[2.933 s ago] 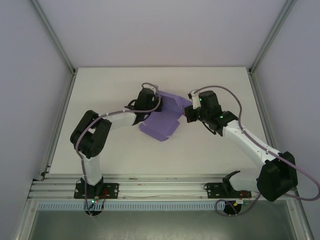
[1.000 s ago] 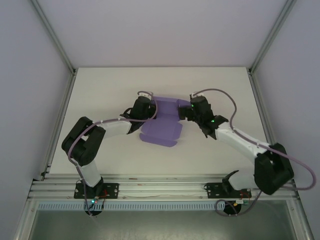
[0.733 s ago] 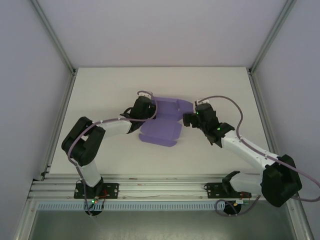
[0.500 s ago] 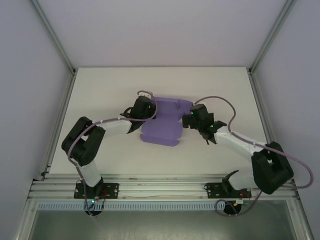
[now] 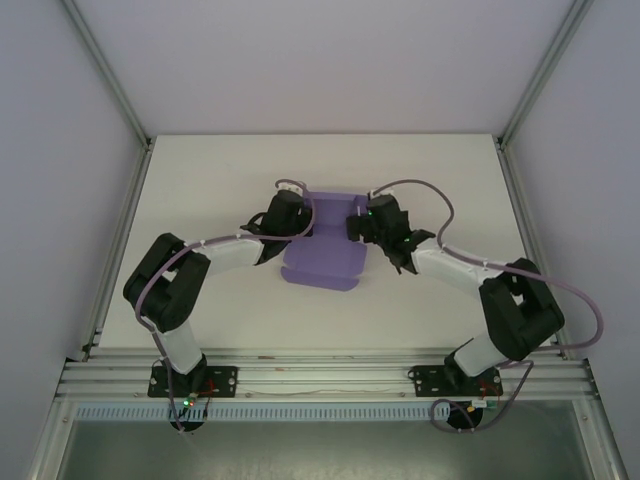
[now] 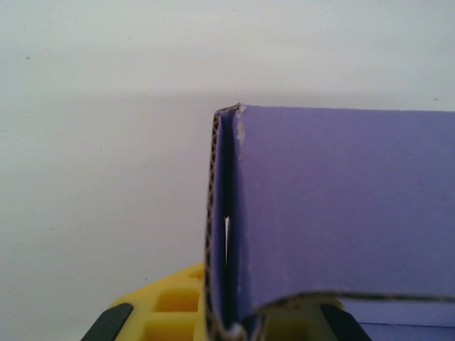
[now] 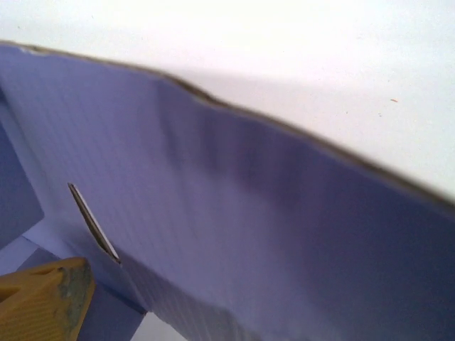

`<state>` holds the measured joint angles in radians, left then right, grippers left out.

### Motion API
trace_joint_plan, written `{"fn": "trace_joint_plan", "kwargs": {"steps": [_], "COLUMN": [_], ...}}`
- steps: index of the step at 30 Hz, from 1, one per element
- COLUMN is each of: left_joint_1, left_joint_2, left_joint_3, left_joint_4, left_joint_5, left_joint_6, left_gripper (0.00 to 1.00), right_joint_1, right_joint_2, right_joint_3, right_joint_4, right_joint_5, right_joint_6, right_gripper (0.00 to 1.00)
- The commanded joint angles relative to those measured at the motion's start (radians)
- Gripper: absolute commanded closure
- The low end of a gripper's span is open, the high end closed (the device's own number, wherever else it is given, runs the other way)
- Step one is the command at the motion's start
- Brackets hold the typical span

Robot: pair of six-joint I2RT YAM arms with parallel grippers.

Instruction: Assemble paper box

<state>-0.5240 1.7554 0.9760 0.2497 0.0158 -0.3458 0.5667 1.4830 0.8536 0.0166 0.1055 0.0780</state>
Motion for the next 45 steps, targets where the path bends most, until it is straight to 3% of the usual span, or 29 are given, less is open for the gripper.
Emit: {"fn": "trace_joint_plan", "kwargs": {"steps": [1,5,9,11,16,20,23,31,37,45], "left_joint_1": [-0.01,-0.01,-0.01,-0.01,-0.01,-0.01,-0.01,-0.01,-0.009,-0.01], "left_joint_2": [0.009,-0.001,0.001,-0.003,-0.016,-0.022,-0.018,-0.019,-0.032,-0.037], "left_joint_3": [0.022,-0.009,0.002,-0.004,-0.023,-0.022,-0.022,-0.025,-0.038,-0.036], "left_joint_4": [-0.009,0.041,0.028,0.039,0.076,0.071,0.074,0.076,0.07,0.059], "left_joint_5": [-0.035,-0.022,-0.018,-0.01,0.033,0.031,0.043,0.064,0.047,0.052], "left_joint_6": [0.016,0.066,0.083,0.084,0.091,0.096,0.1,0.106,0.105,0.103], "left_gripper": [1.0,1.0,1.0,1.0,1.0,1.0,1.0,1.0,1.0,1.0], "right_joint_1": [0.003,-0.017,-0.128,-0.21,-0.349,-0.355,-0.356,-0.353,-0.368,-0.459], "right_joint_2": [-0.158,-0.325,-0.466,-0.499,-0.456,-0.388,-0.354,-0.25,-0.326,-0.362], "right_joint_3": [-0.059,-0.136,-0.168,-0.18,-0.157,-0.123,-0.117,-0.029,-0.041,-0.048], "right_joint_4": [-0.024,-0.078,-0.106,-0.11,-0.189,-0.241,-0.214,-0.234,-0.283,-0.343], "right_joint_5": [0.035,0.019,-0.18,-0.288,-0.539,-0.63,-0.728,-0.793,-0.549,-0.575], "right_joint_6": [0.043,0.022,0.057,0.091,-0.016,-0.155,-0.229,-0.309,-0.233,-0.258], "right_gripper": [0.0,0.0,0.0,0.07,0.24,0.33,0.34,0.37,0.33,0.31]}}
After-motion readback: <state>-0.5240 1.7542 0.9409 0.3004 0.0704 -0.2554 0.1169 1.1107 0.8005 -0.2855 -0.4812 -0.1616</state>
